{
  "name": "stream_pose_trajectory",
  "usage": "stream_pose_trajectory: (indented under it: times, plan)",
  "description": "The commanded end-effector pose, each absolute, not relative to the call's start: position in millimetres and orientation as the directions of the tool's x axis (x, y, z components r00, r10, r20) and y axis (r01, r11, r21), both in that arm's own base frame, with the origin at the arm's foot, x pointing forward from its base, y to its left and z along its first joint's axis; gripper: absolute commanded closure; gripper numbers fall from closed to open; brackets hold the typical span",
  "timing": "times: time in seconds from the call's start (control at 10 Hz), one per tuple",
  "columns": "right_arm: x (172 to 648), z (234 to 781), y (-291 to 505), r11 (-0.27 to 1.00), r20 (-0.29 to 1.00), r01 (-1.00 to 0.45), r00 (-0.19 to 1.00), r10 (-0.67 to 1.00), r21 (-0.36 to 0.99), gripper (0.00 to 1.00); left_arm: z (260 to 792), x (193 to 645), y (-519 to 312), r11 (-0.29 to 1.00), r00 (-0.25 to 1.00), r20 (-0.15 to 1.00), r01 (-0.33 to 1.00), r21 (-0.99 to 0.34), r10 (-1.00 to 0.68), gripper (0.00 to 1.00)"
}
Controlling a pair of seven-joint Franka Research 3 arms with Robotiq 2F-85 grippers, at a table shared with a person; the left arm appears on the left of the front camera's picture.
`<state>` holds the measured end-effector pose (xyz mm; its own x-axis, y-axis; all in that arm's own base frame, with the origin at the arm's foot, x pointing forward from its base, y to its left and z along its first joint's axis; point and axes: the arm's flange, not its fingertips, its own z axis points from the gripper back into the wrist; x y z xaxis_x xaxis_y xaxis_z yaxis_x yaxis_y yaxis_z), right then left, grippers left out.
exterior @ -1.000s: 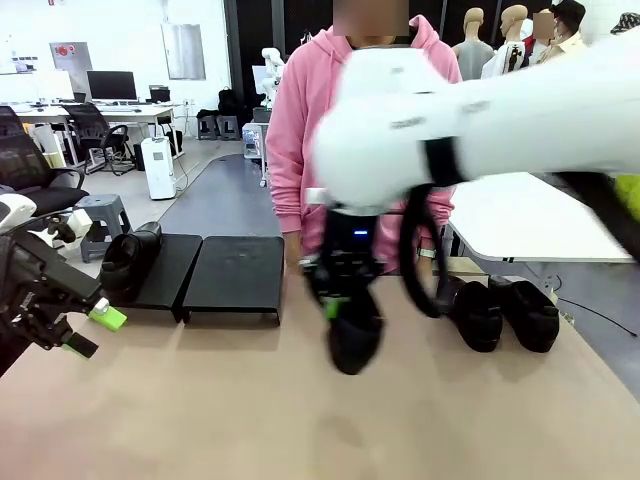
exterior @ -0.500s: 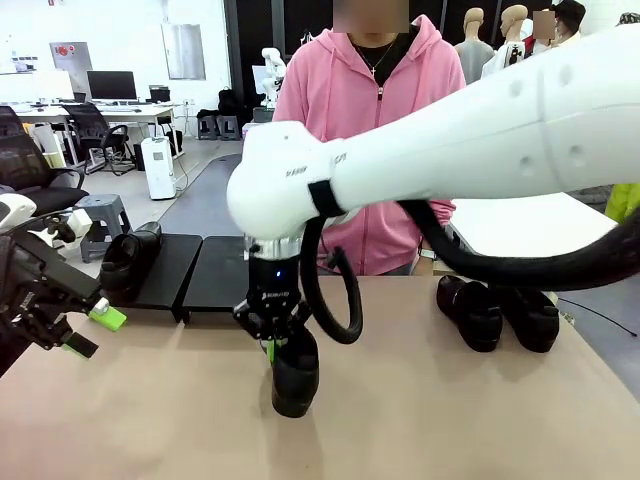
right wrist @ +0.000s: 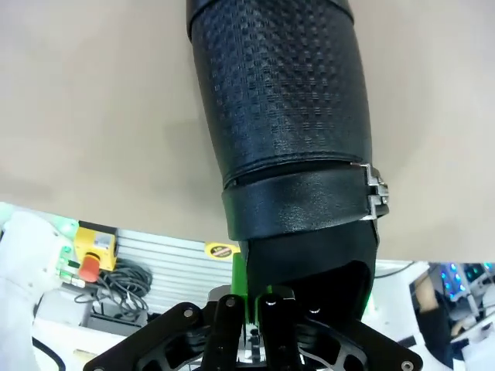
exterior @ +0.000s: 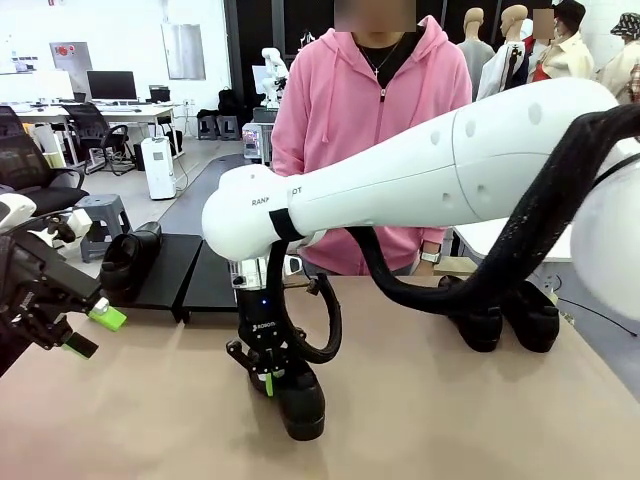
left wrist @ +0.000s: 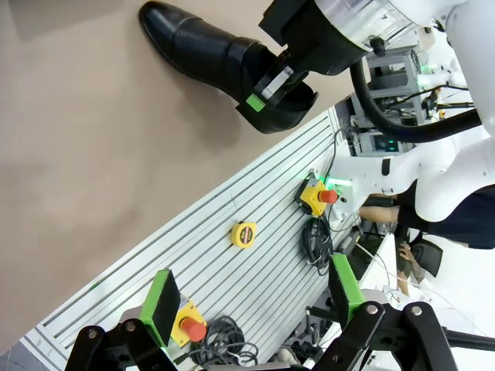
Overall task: Organize the shoes by placing them on the stand.
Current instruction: Pick up one Shoe and place it in the middle of the table.
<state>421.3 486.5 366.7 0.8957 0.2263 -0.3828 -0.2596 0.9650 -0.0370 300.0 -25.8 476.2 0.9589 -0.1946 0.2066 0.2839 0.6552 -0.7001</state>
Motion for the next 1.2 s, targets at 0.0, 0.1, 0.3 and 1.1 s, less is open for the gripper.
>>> stream_pose_trajectory:
  times: [0.0,0.1,0.3,1.1]
  plan:
    - [430,381,491,0.957,-0.39,-0.291,0.881,0.267,-0.001,0.92,478,299,-21,0.655,0.958,0.202,0.288,-0.699,-0.206,0.0]
    - [431,380,493,0.95,-0.396,-0.309,0.869,0.297,0.035,0.33,478,299,-21,0.655,0.958,0.202,0.288,-0.699,-0.206,0.0]
    - [428,381,492,0.942,-0.398,-0.335,0.861,0.317,0.026,0.0,478,299,-21,0.655,0.958,0.202,0.288,-0.699,-0.206,0.0]
    - [384,493,306,0.976,-0.076,-0.187,0.978,0.196,0.11,0.0,478,299,-21,0.655,0.958,0.202,0.288,-0.699,-0.206,0.0]
